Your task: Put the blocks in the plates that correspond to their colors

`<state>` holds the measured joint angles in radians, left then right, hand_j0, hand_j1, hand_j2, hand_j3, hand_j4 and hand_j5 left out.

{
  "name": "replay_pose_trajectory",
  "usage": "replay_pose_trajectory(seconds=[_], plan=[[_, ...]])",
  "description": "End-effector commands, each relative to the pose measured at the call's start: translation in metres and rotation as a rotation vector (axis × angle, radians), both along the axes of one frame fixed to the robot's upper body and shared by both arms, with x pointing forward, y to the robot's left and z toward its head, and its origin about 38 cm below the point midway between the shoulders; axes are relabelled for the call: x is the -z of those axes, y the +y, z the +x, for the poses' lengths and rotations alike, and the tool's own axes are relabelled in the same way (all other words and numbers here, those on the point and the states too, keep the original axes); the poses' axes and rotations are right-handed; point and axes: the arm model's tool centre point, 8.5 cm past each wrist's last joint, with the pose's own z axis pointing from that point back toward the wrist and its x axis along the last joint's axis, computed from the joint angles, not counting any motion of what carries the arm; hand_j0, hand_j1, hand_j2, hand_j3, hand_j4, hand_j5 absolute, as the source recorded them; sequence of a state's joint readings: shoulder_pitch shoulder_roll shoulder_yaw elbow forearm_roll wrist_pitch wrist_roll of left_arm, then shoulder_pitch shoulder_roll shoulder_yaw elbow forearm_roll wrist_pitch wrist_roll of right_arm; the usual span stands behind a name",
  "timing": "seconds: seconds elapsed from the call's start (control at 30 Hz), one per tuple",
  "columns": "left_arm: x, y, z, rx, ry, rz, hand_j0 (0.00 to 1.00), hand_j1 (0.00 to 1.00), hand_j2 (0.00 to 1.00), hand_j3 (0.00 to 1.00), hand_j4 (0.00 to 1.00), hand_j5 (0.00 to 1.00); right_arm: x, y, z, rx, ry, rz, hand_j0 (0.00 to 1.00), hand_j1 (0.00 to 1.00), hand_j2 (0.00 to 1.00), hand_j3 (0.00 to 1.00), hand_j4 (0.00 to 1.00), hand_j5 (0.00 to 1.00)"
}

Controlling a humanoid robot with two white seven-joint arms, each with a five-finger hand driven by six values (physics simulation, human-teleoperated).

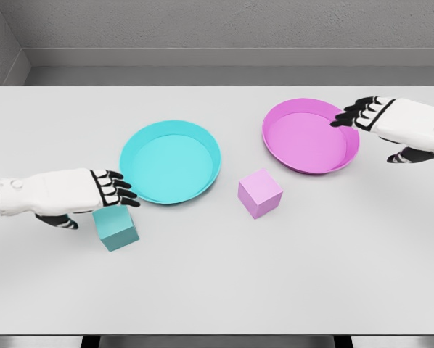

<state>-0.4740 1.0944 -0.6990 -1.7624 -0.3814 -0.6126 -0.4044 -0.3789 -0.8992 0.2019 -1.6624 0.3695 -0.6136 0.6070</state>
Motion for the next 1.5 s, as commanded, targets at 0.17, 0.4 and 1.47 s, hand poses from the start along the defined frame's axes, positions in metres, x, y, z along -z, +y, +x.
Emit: replay_pose_trajectory(seconds=[0.17,0.4,1.47], plan=[[0.010,-0.004,-0.003,0.013,0.019,0.024,1.00,1.00,1.00,1.00,1.00,1.00,0.018,0.053,-0.010,-0.154,0.040,-0.010,1.00,1.00,1.00,1.00,1.00,1.00],[0.016,-0.012,-0.002,0.031,0.009,0.026,1.00,1.00,1.00,1.00,1.00,1.00,0.032,0.083,-0.014,-0.239,0.075,-0.023,0.99,0.99,0.99,0.99,0.99,0.99],[0.032,-0.021,-0.005,0.063,-0.001,0.081,0.56,0.56,0.56,0.56,0.56,0.56,0.071,0.155,-0.013,-0.379,0.036,-0.181,0.99,0.99,0.99,0.99,0.99,0.99]])
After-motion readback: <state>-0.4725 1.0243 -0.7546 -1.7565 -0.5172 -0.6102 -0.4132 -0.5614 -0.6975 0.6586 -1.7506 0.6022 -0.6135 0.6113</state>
